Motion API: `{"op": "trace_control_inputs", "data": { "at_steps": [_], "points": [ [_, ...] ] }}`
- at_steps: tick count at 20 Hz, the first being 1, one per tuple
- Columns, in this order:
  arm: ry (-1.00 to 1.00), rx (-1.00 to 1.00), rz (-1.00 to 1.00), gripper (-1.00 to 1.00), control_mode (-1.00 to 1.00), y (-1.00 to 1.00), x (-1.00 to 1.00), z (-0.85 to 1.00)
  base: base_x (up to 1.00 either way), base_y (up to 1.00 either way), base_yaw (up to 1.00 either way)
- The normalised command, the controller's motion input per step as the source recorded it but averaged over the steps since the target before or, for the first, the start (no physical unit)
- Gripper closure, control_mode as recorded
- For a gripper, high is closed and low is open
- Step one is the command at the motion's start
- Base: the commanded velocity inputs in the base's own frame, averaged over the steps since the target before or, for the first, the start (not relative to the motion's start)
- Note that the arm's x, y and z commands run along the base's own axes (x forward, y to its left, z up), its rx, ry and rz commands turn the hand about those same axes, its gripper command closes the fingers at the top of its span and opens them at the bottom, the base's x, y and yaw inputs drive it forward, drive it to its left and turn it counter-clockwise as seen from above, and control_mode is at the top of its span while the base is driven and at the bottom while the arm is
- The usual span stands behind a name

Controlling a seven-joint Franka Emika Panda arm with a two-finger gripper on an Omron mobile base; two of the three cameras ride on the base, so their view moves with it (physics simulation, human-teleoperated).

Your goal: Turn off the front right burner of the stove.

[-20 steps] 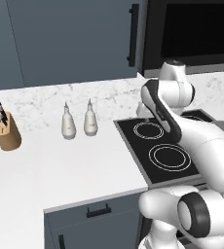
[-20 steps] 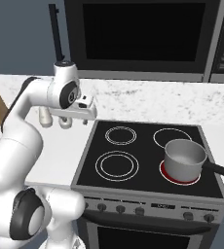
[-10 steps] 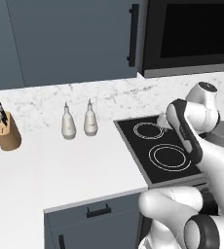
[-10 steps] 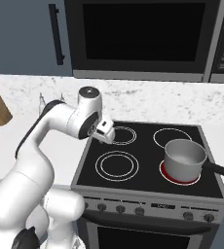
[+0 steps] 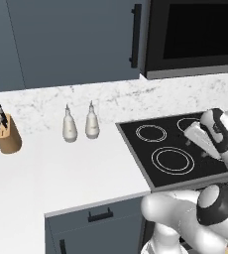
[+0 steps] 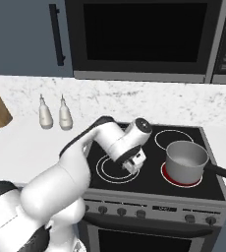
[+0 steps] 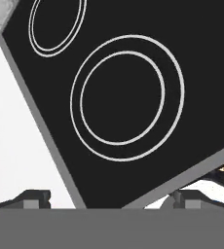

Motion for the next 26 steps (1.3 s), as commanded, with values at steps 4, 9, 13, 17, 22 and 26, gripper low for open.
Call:
{"op": "trace_control_inputs", "data": {
  "at_steps": [4,9,13,17,22,26],
  "points": [
    [0.09,0.46,-0.17,-1.00,-1.00,-0.99,0.14,-0.81,0.00,0.00,0.00],
    [-0.02,0.26,-0.21,-1.00,-1.00,-0.59,-0.05,-0.70,0.00,0.00,0.00],
    [-0.12,0.08,-0.21,-1.00,-1.00,-0.24,-0.24,-0.44,0.00,0.00,0.00],
    [-0.19,0.00,-0.17,-1.00,-1.00,-0.04,-0.27,-0.44,0.00,0.00,0.00],
    [-0.16,0.02,-0.15,-1.00,-1.00,0.00,-0.32,-0.35,0.00,0.00,0.00],
    [-0.12,0.02,-0.15,-1.00,-1.00,0.01,-0.22,-0.35,0.00,0.00,0.00]
  ]
}}
